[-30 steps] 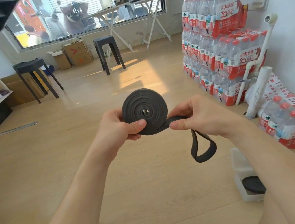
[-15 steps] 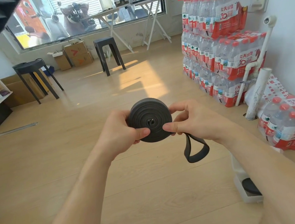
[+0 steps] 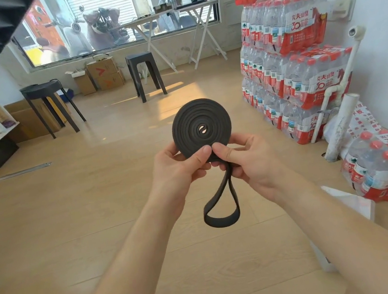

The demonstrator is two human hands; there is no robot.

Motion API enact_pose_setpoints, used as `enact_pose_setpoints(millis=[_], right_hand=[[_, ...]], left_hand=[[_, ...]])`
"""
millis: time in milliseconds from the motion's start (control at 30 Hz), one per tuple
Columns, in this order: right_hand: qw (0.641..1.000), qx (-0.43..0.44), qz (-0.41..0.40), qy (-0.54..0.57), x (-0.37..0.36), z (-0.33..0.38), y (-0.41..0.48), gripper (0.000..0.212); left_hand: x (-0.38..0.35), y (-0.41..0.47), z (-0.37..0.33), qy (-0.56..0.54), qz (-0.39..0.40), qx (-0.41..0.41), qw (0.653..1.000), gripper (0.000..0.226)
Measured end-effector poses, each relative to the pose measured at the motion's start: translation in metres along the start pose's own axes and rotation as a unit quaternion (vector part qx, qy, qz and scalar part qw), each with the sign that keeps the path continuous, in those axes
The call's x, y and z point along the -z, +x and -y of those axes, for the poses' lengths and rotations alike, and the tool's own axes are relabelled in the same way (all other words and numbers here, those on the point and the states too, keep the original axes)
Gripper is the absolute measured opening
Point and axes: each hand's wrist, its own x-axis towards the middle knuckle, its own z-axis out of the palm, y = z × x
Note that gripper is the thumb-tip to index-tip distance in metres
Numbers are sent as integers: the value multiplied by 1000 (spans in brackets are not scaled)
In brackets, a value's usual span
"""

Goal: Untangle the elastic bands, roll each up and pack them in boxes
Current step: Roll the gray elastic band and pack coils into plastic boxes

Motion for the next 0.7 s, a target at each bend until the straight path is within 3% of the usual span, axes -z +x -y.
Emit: enact_pose_setpoints(millis=[67,167,267,400,567,700], right_hand=[[999,-5,31,-43,3,2,-1,30],[968,-12,104,-229,9,7,-2,56],[939,-14,96,-329,13,13,-2,42],[938,-4,101,-331,18,17,-1,25],[947,12,84,-311,17,15,-1,29],[948,8,62,-312,20,17,0,48]], left_hand=[[2,2,-2,21,-15,-15,1000,25],[10,5,-7,54,-30,-18,998,21],[22,8,-10,72,-36,4,997,22],[28,7,-9,107,2,17,994,21],[30,10,-9,125,14,29,992,23],[31,12,-9,153,35,28,987,23]])
